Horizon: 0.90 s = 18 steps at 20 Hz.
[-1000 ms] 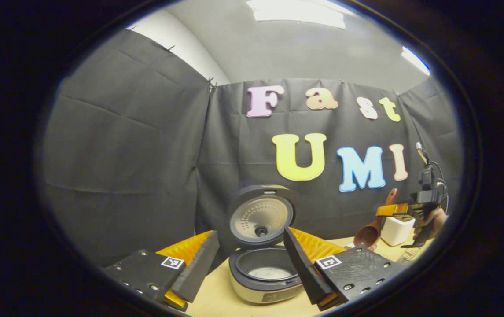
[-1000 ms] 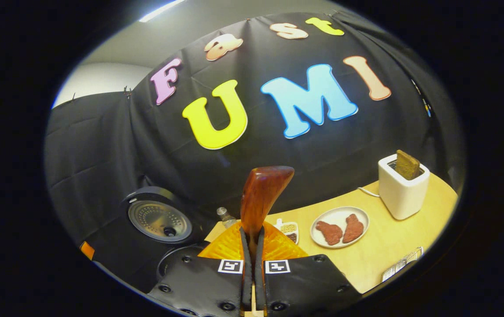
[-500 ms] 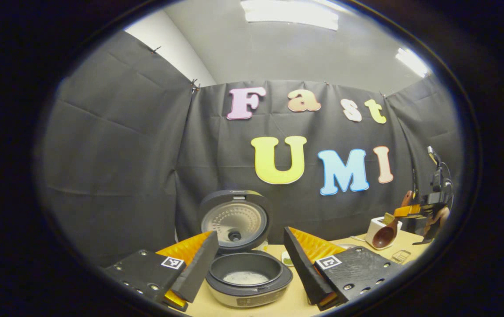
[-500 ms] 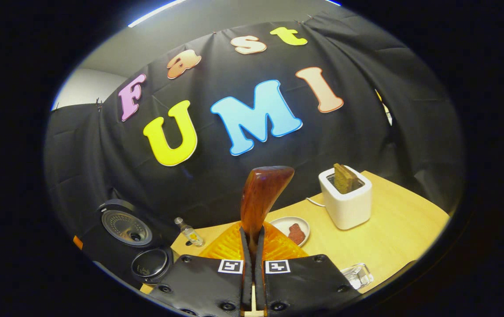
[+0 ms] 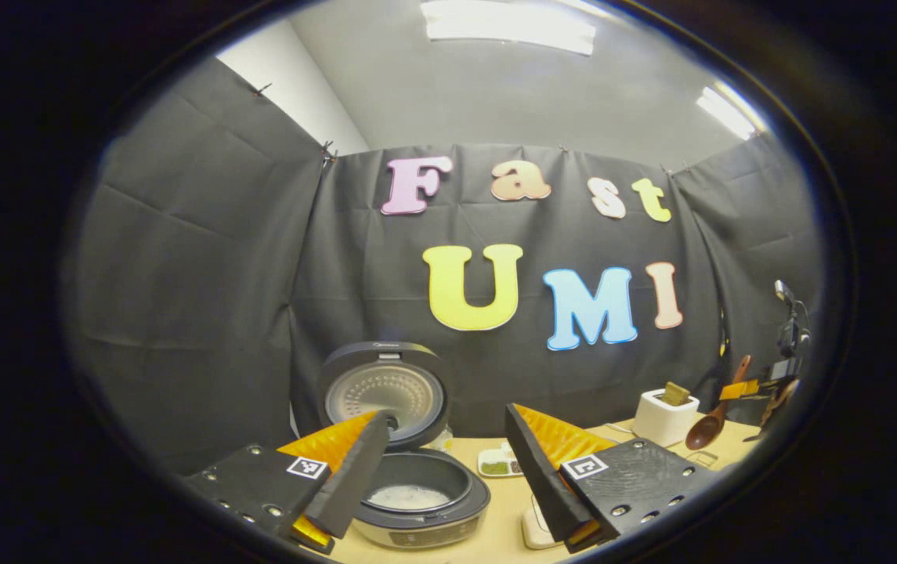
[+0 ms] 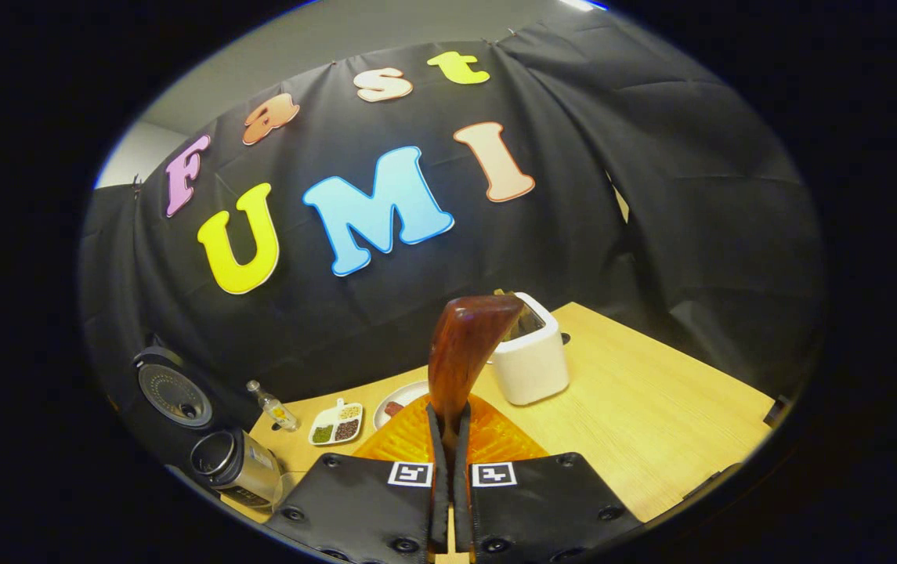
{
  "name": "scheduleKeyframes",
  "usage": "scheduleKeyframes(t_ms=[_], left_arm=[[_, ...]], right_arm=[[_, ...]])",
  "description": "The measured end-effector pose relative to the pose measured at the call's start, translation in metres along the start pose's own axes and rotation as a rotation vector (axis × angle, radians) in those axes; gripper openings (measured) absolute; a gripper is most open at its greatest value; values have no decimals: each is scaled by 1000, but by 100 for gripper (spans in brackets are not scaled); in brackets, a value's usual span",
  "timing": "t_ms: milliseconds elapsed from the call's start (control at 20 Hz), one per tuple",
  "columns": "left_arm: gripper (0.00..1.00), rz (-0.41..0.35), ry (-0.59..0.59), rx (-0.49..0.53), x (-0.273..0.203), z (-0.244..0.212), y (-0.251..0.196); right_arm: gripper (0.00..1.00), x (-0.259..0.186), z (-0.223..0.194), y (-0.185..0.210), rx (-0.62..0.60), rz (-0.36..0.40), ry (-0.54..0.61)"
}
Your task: Close the left gripper, press the button to open the rice cooker; take a wooden spoon from the chopstick holder with the right hand, scoop a spoonful of rice and pour it into the rice cooker, then put the wooden spoon back into the chopstick holder.
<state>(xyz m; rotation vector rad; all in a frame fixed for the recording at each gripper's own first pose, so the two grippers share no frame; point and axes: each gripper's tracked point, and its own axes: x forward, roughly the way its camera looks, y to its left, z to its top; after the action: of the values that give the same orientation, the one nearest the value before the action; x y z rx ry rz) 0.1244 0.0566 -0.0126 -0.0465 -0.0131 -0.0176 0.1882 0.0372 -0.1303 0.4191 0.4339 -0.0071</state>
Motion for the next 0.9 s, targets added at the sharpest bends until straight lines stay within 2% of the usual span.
scheduleKeyframes(t_ms=[50,100,150,200,300,350,400,500,600,750,800,900], left_arm=[[90,-4,0,2,0,1,-3],[93,-5,-1,4,-1,2,-4],[90,-6,-2,6,-1,3,-5],[93,-6,-2,7,-3,3,-6],[89,-5,1,8,-5,2,-7],[89,-3,2,10,-6,2,-6],[89,0,3,11,-8,2,-6],[92,6,4,18,-11,3,-4],[89,13,4,26,-14,4,-1],[89,22,5,28,-18,6,2],[92,23,3,28,-18,7,3],[89,27,0,32,-18,10,1]], right_arm=[[0,-1,-4,-6,-1,-10,8],[4,-1,-9,-11,-4,-20,15],[4,-2,-14,-15,-9,-29,21],[4,-2,-19,-19,-13,-37,28],[6,2,-32,-27,-23,-52,49],[2,4,-37,-31,-23,-58,58],[6,5,-43,-34,-20,-64,69],[6,7,-56,-41,-2,-76,91],[7,9,-69,-44,19,-81,117],[10,15,-84,-49,32,-92,141],[10,15,-88,-49,36,-88,150],[14,14,-91,-50,43,-80,159]])
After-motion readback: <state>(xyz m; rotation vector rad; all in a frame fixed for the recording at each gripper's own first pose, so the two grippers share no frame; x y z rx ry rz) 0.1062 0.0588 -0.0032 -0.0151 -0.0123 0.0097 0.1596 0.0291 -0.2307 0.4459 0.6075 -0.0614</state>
